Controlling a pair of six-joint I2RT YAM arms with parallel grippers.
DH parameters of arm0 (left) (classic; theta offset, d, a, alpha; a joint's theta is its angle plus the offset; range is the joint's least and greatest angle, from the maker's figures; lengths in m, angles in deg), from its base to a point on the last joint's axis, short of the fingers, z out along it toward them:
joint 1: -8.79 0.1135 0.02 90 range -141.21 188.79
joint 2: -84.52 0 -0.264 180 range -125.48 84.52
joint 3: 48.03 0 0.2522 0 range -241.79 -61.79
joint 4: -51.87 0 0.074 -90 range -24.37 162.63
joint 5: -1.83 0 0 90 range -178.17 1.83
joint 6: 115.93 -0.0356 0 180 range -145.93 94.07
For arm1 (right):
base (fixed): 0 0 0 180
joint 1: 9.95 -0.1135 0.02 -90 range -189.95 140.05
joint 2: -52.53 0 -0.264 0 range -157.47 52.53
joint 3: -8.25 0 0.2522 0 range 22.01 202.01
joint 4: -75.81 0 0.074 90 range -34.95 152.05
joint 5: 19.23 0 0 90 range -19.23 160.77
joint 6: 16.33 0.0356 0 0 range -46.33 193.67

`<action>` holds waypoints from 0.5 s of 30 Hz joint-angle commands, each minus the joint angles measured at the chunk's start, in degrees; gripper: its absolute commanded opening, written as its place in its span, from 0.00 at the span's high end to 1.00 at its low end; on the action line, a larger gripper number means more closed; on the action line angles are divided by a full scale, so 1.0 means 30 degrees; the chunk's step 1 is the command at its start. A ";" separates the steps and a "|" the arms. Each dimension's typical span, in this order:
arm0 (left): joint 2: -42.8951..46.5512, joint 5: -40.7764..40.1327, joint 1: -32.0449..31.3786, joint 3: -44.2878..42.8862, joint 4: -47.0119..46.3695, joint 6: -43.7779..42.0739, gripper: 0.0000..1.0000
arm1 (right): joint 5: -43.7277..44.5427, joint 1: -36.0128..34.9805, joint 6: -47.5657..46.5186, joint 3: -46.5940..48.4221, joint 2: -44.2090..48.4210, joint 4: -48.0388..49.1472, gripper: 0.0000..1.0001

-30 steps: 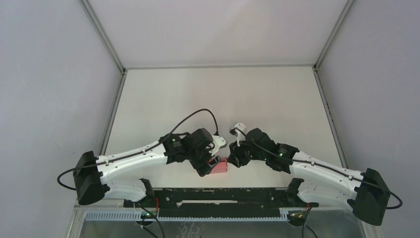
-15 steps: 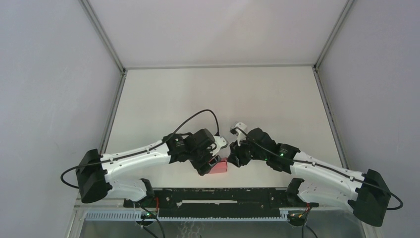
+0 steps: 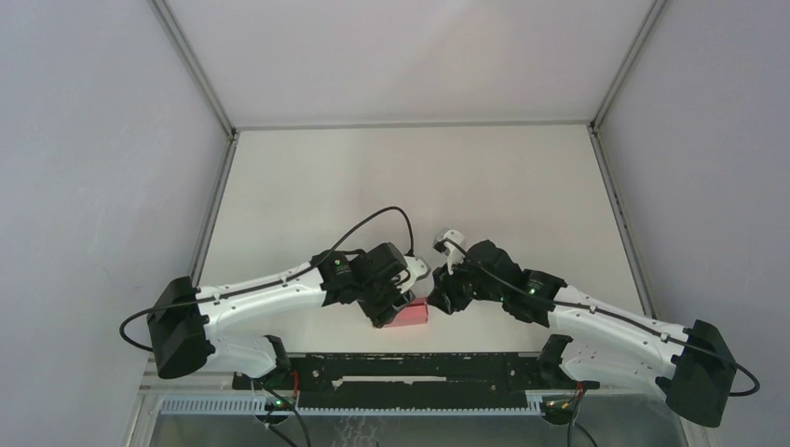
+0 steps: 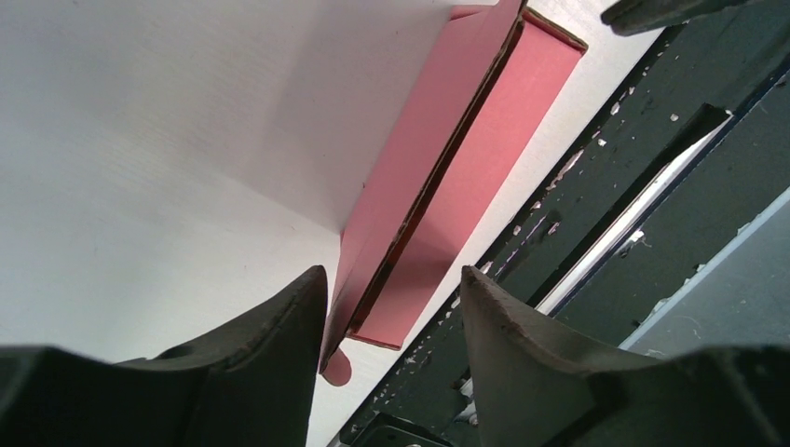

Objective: Fold the paper box
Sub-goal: Close the paper box at the center of the board.

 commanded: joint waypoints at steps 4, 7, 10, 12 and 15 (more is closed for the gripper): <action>-0.0357 -0.0366 -0.0099 -0.0840 -0.0376 0.0022 0.43 | -0.0238 0.0085 0.0136 0.0738 0.0229 0.0546 0.54; -0.0331 -0.0444 -0.0086 -0.0817 -0.0355 0.0051 0.43 | -0.0267 0.0085 0.0121 0.0738 0.0214 0.0546 0.54; -0.0325 -0.0483 -0.0085 -0.0825 -0.0376 0.0025 0.43 | -0.0274 0.0113 0.0130 0.0738 0.0156 0.0546 0.53; -0.0370 -0.0491 -0.0085 -0.0844 -0.0341 0.0029 0.43 | -0.0299 0.0115 0.0121 0.0738 0.0159 0.0566 0.54; -0.0400 -0.0982 -0.0085 -0.0848 -0.0325 0.0051 0.43 | -0.0271 0.0100 0.0128 0.0734 0.0136 0.0562 0.54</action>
